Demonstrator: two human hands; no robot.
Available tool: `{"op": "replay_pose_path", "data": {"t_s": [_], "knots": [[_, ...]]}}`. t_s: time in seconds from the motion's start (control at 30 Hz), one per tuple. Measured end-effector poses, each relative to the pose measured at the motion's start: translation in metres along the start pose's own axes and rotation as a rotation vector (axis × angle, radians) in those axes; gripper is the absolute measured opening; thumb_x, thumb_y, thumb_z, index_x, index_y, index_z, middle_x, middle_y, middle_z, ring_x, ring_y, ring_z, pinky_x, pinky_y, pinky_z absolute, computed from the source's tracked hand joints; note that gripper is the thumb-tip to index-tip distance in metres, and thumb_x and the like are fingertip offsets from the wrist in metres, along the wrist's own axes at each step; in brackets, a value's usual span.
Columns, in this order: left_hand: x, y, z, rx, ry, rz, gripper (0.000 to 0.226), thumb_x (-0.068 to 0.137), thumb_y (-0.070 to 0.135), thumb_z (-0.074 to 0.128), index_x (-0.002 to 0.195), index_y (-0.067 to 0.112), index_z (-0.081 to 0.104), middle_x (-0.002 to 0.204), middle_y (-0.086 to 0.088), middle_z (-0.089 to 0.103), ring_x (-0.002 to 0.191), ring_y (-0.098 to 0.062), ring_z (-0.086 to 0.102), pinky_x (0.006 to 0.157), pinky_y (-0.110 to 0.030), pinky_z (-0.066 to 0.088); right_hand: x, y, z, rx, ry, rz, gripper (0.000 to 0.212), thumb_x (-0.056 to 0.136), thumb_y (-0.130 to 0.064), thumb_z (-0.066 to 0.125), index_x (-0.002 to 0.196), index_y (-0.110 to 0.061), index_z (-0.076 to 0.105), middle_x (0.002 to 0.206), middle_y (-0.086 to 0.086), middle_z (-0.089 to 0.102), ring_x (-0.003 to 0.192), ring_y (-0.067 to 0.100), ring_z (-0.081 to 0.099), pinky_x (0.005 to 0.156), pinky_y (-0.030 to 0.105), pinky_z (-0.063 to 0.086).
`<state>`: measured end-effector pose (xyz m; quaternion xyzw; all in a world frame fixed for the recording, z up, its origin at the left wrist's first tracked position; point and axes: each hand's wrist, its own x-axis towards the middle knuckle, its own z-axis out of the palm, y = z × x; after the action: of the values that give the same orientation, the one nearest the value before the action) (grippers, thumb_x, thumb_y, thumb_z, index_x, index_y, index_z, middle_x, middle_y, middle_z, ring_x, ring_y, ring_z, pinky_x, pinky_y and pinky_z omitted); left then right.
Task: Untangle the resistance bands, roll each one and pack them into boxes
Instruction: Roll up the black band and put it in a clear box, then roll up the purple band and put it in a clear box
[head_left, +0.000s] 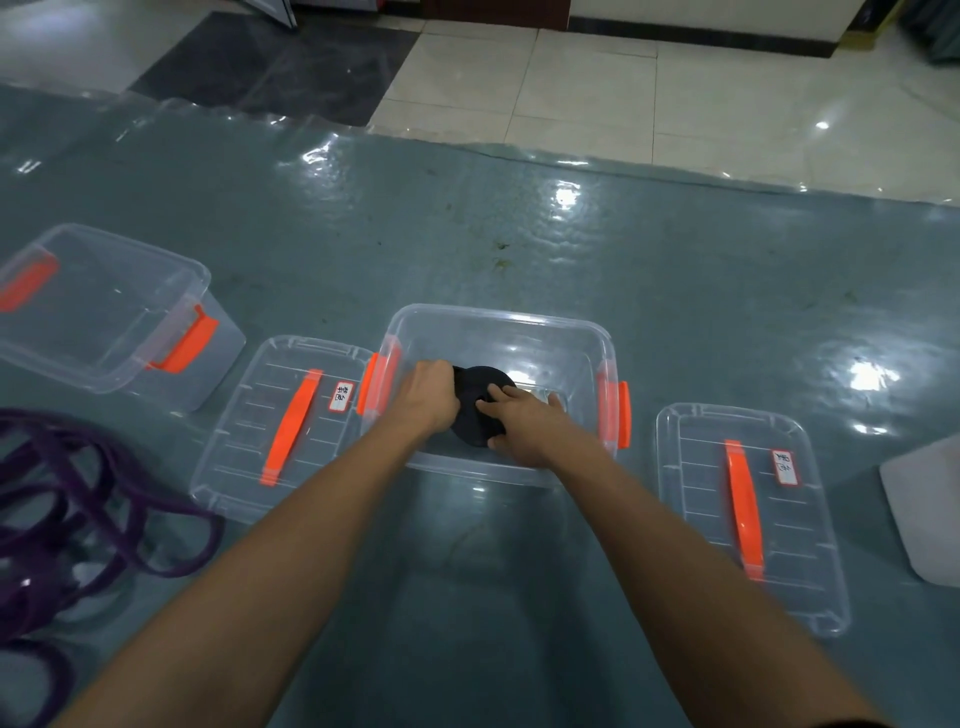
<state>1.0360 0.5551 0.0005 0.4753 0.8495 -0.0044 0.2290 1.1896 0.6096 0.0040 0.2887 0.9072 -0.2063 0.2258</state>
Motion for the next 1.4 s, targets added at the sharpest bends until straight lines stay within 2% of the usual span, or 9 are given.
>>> {"op": "replay_pose_path", "data": {"t_s": [0.13, 0.27, 0.5, 0.67, 0.77, 0.83, 0.97, 1.2, 1.4], "knots": [[-0.007, 0.001, -0.004, 0.213, -0.027, 0.112, 0.025, 0.087, 0.006, 0.058, 0.111, 0.007, 0.065, 0.109, -0.017, 0.068, 0.097, -0.035, 0.066, 0.069, -0.035, 0.046, 0.004, -0.002, -0.001, -0.027, 0.019, -0.005, 0.055, 0.097, -0.030, 0.053, 0.150, -0.025, 0.038, 0.155, 0.002, 0.031, 0.145, 0.023, 0.029, 0.112, 0.062, 0.029], [-0.020, 0.003, -0.008, 0.240, -0.055, 0.158, 0.020, 0.090, 0.019, 0.057, 0.106, 0.009, 0.063, 0.109, -0.016, 0.066, 0.095, -0.034, 0.065, 0.070, -0.036, 0.048, 0.000, -0.008, -0.006, -0.043, 0.067, -0.005, 0.044, 0.094, -0.026, 0.056, 0.138, -0.022, 0.053, 0.132, 0.006, 0.052, 0.123, 0.029, 0.051, 0.095, 0.047, 0.050], [-0.080, -0.008, -0.031, 0.048, 0.114, 0.229, 0.016, 0.090, 0.033, 0.047, 0.085, 0.023, 0.058, 0.099, -0.002, 0.068, 0.092, -0.029, 0.064, 0.065, -0.033, 0.045, -0.056, -0.018, -0.019, 0.136, 0.336, 0.026, 0.033, 0.093, -0.020, 0.049, 0.120, -0.026, 0.067, 0.115, 0.006, 0.069, 0.103, 0.030, 0.063, 0.082, 0.042, 0.055], [-0.143, -0.021, -0.038, -0.004, 0.253, 0.291, 0.020, 0.093, 0.032, 0.051, 0.098, 0.024, 0.067, 0.101, -0.002, 0.070, 0.094, -0.027, 0.064, 0.076, -0.039, 0.054, -0.096, -0.047, -0.011, 0.185, 0.458, -0.084, 0.023, 0.093, -0.018, 0.055, 0.109, -0.020, 0.071, 0.107, 0.005, 0.071, 0.096, 0.029, 0.064, 0.075, 0.036, 0.052], [-0.179, -0.041, -0.038, -0.082, 0.259, 0.282, 0.022, 0.090, 0.034, 0.046, 0.092, 0.023, 0.065, 0.099, -0.004, 0.071, 0.095, -0.030, 0.064, 0.081, -0.043, 0.053, -0.108, -0.075, -0.001, 0.213, 0.514, -0.147, 0.026, 0.093, -0.020, 0.058, 0.115, -0.020, 0.070, 0.116, 0.004, 0.070, 0.107, 0.028, 0.063, 0.085, 0.040, 0.053], [-0.201, -0.060, -0.038, -0.043, 0.271, 0.256, 0.029, 0.091, 0.032, 0.046, 0.101, 0.018, 0.069, 0.110, -0.006, 0.071, 0.106, -0.031, 0.063, 0.085, -0.044, 0.053, -0.115, -0.099, 0.005, 0.208, 0.535, -0.174, 0.032, 0.094, -0.021, 0.060, 0.124, -0.020, 0.067, 0.126, 0.003, 0.068, 0.117, 0.027, 0.059, 0.094, 0.042, 0.051], [-0.233, -0.118, -0.037, -0.075, 0.285, 0.167, 0.027, 0.097, 0.031, 0.051, 0.117, 0.024, 0.067, 0.126, 0.001, 0.067, 0.119, -0.026, 0.059, 0.092, -0.039, 0.050, -0.111, -0.154, 0.017, 0.163, 0.606, -0.256, 0.028, 0.091, -0.017, 0.062, 0.118, -0.019, 0.071, 0.121, 0.003, 0.070, 0.113, 0.030, 0.062, 0.093, 0.045, 0.051], [-0.283, -0.271, -0.020, -0.201, 0.279, 0.062, 0.028, 0.096, 0.032, 0.053, 0.121, 0.026, 0.066, 0.128, 0.004, 0.065, 0.119, -0.021, 0.058, 0.096, -0.034, 0.046, -0.074, -0.285, 0.059, 0.202, 0.423, -0.261, 0.032, 0.097, -0.026, 0.057, 0.128, -0.023, 0.065, 0.134, -0.001, 0.064, 0.125, 0.022, 0.055, 0.106, 0.032, 0.041], [-0.324, -0.417, 0.018, -0.250, 0.198, -0.042, 0.038, 0.099, 0.036, 0.052, 0.134, 0.023, 0.059, 0.134, 0.000, 0.060, 0.123, -0.022, 0.055, 0.103, -0.038, 0.045, -0.037, -0.407, 0.103, 0.176, 0.277, -0.252, 0.035, 0.089, -0.023, 0.059, 0.123, -0.025, 0.068, 0.122, 0.004, 0.070, 0.113, 0.027, 0.062, 0.094, 0.036, 0.050]]}}
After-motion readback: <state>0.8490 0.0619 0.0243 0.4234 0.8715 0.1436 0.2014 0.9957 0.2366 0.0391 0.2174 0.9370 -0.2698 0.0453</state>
